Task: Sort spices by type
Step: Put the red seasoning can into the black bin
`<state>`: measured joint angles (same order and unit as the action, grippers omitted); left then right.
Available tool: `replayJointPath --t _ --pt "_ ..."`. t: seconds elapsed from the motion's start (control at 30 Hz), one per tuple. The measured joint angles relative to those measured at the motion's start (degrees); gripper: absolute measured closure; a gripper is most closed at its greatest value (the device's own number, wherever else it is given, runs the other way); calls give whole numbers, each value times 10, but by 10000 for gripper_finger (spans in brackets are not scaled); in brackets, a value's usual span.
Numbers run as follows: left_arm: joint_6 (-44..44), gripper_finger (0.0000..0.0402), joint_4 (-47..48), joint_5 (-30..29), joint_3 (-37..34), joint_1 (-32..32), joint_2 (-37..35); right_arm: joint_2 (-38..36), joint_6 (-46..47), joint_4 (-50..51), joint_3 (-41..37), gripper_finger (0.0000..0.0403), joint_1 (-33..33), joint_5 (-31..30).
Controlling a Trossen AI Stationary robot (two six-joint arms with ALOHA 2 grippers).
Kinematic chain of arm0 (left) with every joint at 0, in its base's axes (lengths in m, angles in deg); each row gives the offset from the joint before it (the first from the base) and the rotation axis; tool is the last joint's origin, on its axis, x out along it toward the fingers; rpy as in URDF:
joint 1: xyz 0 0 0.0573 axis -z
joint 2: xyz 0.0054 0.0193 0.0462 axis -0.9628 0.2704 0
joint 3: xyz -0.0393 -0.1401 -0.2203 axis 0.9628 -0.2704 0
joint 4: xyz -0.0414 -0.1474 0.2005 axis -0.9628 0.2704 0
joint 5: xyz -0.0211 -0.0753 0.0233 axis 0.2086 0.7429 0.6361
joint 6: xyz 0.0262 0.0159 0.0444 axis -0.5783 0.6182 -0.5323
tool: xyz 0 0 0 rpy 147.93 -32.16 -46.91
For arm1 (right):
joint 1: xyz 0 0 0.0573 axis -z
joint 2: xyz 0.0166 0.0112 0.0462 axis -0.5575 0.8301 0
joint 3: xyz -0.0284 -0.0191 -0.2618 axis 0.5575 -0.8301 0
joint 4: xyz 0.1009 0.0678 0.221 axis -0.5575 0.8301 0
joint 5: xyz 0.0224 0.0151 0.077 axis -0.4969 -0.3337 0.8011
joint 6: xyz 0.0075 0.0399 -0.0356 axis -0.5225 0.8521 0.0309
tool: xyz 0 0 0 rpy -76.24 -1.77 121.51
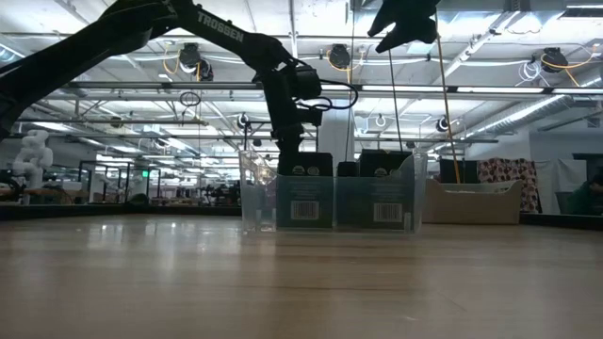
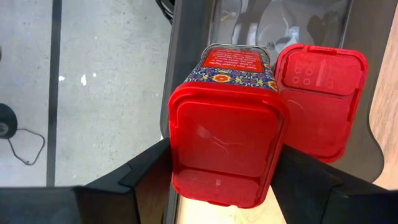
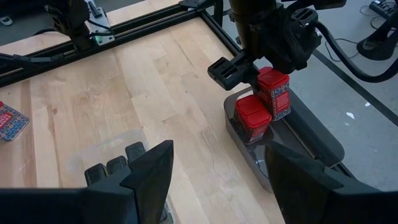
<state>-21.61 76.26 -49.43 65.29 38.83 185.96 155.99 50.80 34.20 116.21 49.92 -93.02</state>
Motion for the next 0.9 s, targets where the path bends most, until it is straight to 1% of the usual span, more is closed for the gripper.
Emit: replayJointPath --t 0.23,0.37,0.43,0.6,0.7,0.9 --pt "3 157 -8 -2 0 0 0 0 0 0 0 167 0 0" --pt "-34 157 -7 -2 0 2 0 0 0 0 0 167 0 0" --pt "-40 157 -12 -3 0 4 0 0 0 0 0 167 0 0" --pt "4 157 -31 0 0 8 0 0 -3 0 0 167 0 0" --pt "5 157 -26 16 0 7 0 0 -4 0 0 167 0 0" --pt "5 157 -17 18 0 1 0 0 -5 0 0 167 0 0"
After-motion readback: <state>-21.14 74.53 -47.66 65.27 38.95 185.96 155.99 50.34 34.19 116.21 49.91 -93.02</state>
